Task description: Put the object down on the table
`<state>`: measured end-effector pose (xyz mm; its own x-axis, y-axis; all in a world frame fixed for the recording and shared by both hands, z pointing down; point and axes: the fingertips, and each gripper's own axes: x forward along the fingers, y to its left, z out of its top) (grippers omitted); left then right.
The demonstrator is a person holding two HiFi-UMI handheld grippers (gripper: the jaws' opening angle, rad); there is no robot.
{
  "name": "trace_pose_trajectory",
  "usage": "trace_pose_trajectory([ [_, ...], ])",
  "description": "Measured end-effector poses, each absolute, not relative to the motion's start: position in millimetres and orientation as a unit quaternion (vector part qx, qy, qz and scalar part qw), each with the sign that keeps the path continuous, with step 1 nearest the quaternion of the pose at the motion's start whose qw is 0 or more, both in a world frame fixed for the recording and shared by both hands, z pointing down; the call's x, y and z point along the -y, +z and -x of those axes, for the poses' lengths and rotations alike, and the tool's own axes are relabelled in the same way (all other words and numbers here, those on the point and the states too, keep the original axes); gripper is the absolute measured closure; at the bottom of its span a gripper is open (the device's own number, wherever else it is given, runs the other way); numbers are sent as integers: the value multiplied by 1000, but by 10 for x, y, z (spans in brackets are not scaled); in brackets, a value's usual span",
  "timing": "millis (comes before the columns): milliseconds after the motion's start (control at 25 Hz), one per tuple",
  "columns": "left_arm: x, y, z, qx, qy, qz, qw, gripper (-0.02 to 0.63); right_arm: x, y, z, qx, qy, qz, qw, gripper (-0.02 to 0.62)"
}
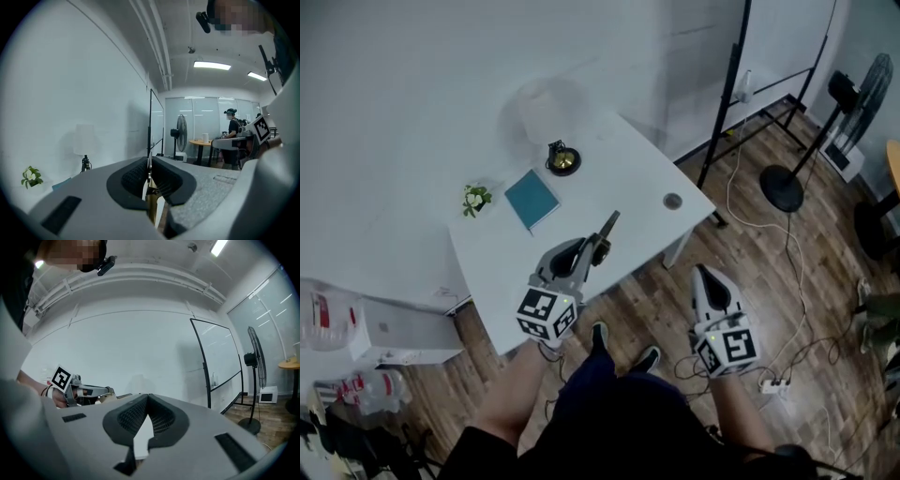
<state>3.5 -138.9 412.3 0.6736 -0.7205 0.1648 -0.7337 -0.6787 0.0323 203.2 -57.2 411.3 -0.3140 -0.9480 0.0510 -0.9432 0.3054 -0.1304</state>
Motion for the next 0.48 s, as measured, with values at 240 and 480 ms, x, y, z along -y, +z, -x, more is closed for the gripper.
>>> trace_pose_trajectory([
  [240,1680,4507,-101,402,111,-907,54,580,780,4249,-2060,-807,-88,584,12,591],
  [480,2102,4923,-53,400,132,-905,60,580,1068,4275,-2095,-798,-81,597,-6,591],
])
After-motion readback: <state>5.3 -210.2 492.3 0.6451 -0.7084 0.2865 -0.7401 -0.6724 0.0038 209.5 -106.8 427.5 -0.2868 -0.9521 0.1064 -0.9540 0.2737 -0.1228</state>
